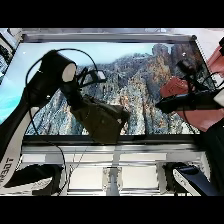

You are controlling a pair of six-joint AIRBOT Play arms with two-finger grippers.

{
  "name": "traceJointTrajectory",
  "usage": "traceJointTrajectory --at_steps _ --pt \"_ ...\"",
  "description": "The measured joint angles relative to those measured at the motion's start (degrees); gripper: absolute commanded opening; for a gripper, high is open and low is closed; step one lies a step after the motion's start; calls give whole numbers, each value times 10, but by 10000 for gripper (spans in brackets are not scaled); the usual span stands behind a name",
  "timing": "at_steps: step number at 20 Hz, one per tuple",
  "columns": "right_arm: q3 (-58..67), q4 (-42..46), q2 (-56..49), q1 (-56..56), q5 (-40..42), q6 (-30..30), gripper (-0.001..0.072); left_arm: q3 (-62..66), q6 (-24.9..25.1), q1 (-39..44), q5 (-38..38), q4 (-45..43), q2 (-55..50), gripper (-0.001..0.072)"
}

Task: Fold the clothes and pants, and hang the long-sleeved shirts on hangers.

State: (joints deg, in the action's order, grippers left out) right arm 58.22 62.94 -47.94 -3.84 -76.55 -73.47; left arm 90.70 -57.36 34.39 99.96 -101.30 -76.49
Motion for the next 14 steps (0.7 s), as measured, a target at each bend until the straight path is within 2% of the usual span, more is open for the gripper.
traceJointTrajectory --at_steps 1,2,5,6,10,14 --pt "-35 -25 3 0 18 12 119 -15 -3 -6 1 0 0 43" --pt "-67 -56 5 1 38 30 225 -26 -4 -12 2 0 0 43" --pt "-155 -191 -2 2 95 117 304 -45 -8 -21 16 -1 0 42" --pt "-172 -231 -13 2 108 147 380 -48 -9 -23 23 -1 0 43" --pt "-185 -368 -114 -3 130 248 440 -54 -20 -26 45 0 0 43" --pt "-96 -414 -267 -17 102 289 439 -56 -25 -26 53 0 0 43"
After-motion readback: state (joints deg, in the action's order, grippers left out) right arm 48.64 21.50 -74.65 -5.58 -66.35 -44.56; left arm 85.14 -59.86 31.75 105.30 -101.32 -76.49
